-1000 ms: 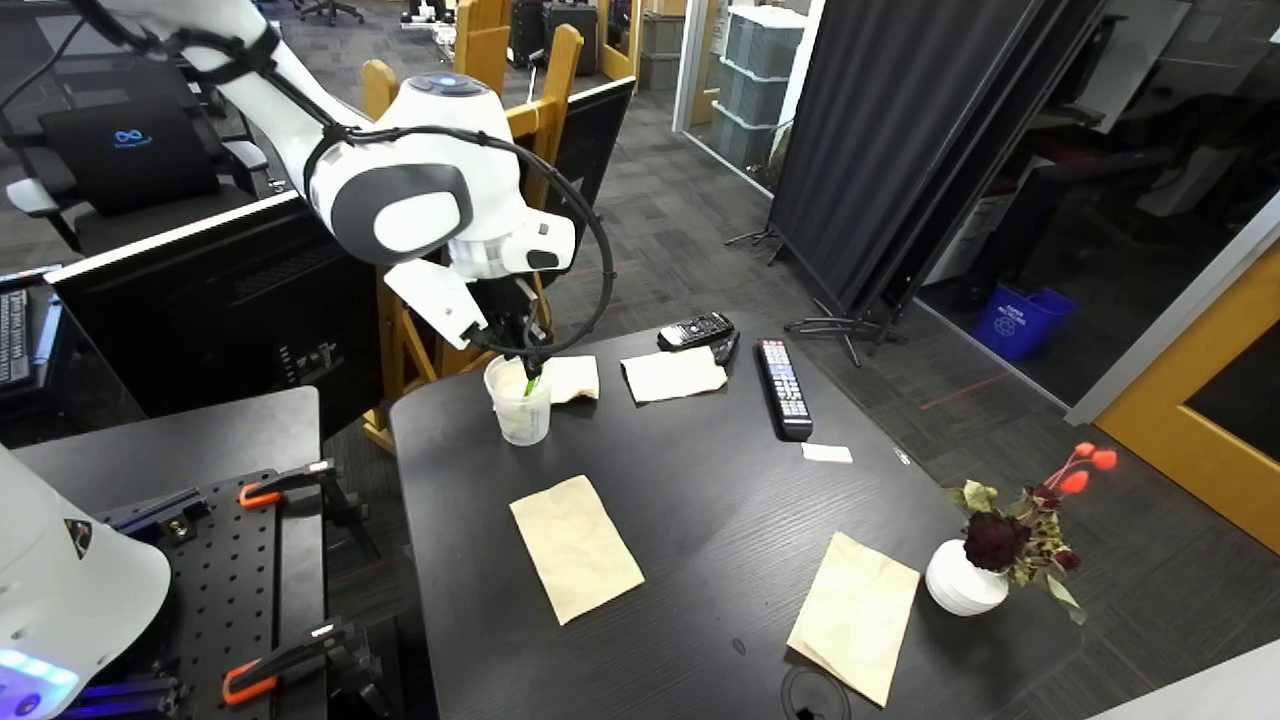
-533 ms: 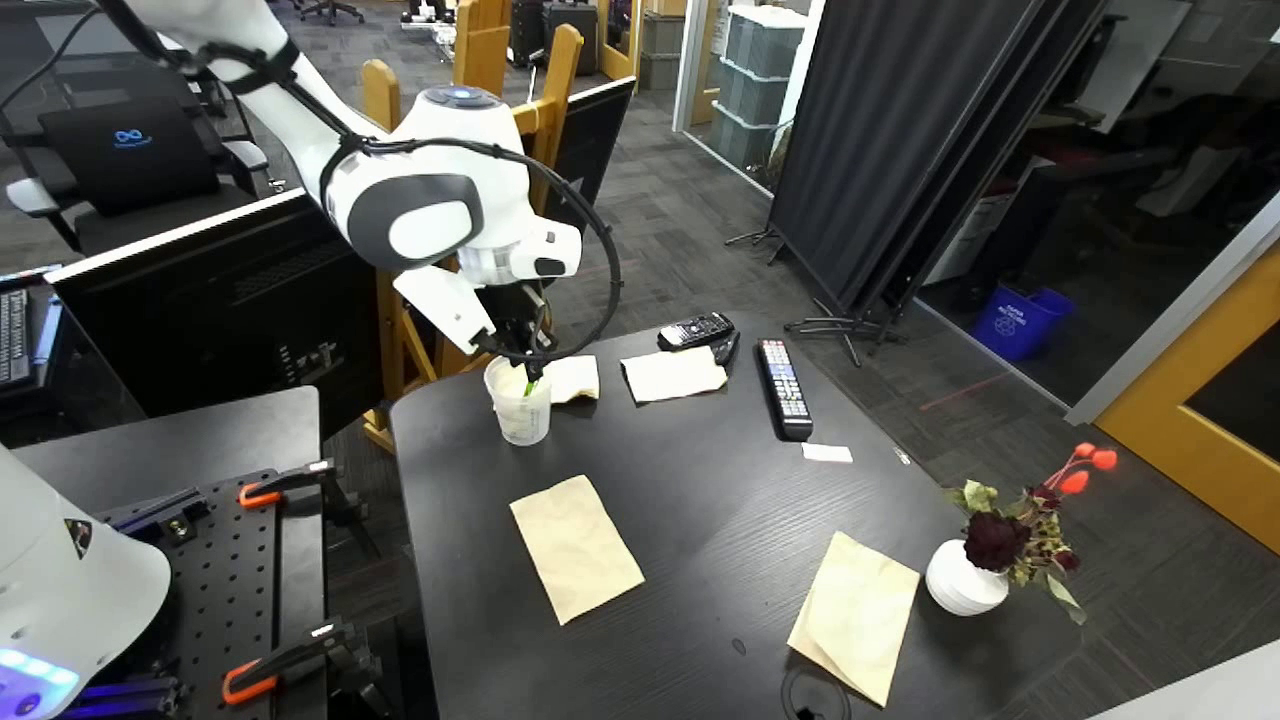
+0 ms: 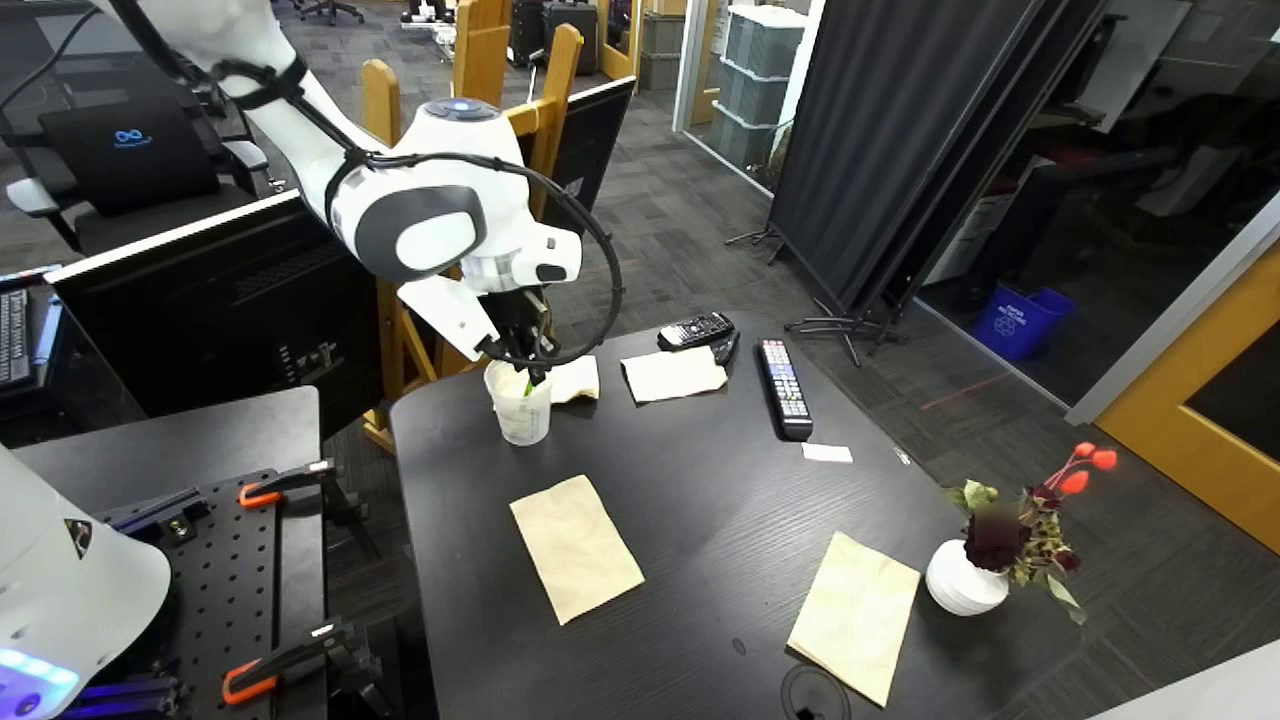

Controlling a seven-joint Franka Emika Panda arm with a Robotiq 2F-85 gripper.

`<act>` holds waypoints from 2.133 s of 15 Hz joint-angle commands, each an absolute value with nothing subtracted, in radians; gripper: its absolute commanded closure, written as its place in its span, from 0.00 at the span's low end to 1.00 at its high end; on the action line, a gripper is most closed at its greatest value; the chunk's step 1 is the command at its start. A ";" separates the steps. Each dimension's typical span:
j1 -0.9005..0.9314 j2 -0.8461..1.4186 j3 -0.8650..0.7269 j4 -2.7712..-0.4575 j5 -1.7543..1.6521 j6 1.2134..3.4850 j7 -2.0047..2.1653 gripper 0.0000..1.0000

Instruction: Remove the pen from the cup.

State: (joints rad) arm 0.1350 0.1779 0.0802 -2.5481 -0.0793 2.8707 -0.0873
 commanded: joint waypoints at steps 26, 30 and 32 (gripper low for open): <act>0.165 -0.008 0.062 -2.592 -0.206 2.891 0.072 0.96; 0.137 -0.118 0.081 -2.611 -0.186 2.884 0.069 0.96; 0.120 -0.172 0.081 -2.624 -0.181 2.885 0.069 0.96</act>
State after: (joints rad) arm 0.1524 -0.0652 0.0683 -2.5794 -0.1829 2.8992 0.0472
